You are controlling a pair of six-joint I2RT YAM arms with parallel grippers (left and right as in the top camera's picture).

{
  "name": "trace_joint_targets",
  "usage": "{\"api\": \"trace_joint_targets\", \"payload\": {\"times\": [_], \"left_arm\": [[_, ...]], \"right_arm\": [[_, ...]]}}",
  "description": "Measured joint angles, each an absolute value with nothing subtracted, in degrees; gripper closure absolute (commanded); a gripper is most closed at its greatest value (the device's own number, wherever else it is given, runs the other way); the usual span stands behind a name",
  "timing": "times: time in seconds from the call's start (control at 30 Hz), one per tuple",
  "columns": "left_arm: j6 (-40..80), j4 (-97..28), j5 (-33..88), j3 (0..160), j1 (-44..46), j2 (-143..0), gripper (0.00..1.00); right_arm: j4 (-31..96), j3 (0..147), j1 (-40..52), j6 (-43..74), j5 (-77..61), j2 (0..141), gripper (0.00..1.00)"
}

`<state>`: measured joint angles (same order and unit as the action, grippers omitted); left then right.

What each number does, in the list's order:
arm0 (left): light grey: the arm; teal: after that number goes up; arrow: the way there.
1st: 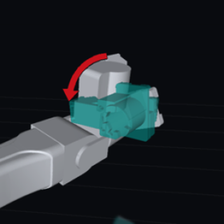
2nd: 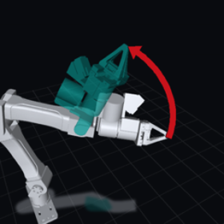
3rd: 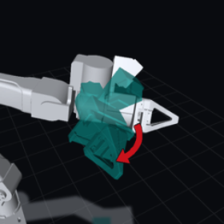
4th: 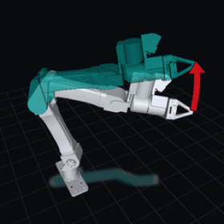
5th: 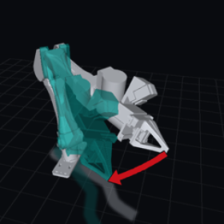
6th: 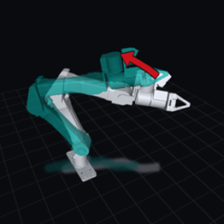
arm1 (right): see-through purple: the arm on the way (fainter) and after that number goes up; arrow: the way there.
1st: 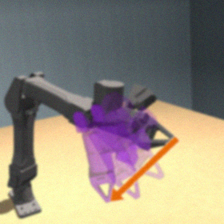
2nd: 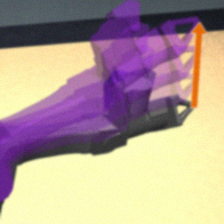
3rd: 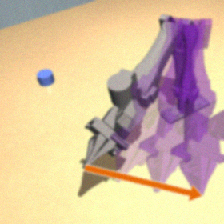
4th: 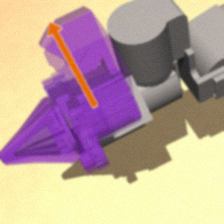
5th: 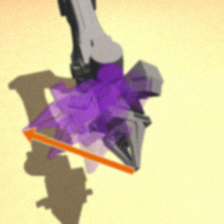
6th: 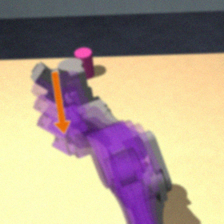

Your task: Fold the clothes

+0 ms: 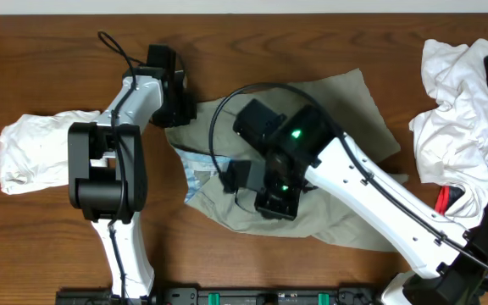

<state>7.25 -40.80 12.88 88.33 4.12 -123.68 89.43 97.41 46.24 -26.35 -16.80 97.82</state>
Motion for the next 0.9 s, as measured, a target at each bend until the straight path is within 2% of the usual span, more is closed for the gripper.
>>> {"api": "trace_joint_targets", "payload": {"times": [0.17,0.23,0.3,0.43,0.6,0.7,0.77,0.9], "left_arm": [[7.1,-43.3,12.5,88.6,3.9,-123.7,0.93],[7.0,-43.8,12.4,88.6,3.9,-123.7,0.93],[7.0,-44.2,12.3,88.7,3.9,-123.7,0.93],[7.0,-43.9,12.1,88.7,3.9,-123.7,0.93],[7.0,-45.2,12.0,90.7,3.8,-123.7,0.93],[6.8,-50.6,12.1,95.6,3.6,-123.7,0.84],[6.6,-55.5,12.5,99.9,3.3,-123.7,0.83],[5.0,-61.4,17.4,105.6,3.5,-123.3,0.66]], "right_arm": [[81.8,97.4,40.1,-20.3,-10.4,97.8,0.42],[78.5,97.4,37.4,-18.0,-9.1,97.9,0.36],[75.5,97.4,34.7,-16.6,-9.3,98.1,0.35],[74.0,97.5,30.7,-14.1,-12.8,100.8,0.50],[74.8,97.4,29.8,-7.7,-9.6,107.6,0.50],[74.5,97.4,28.4,-4.1,-6.9,111.8,0.50],[74.3,97.4,27.0,-2.6,-5.8,113.8,0.50],[74.1,97.4,24.3,0.4,-4.7,115.1,0.46]]}}
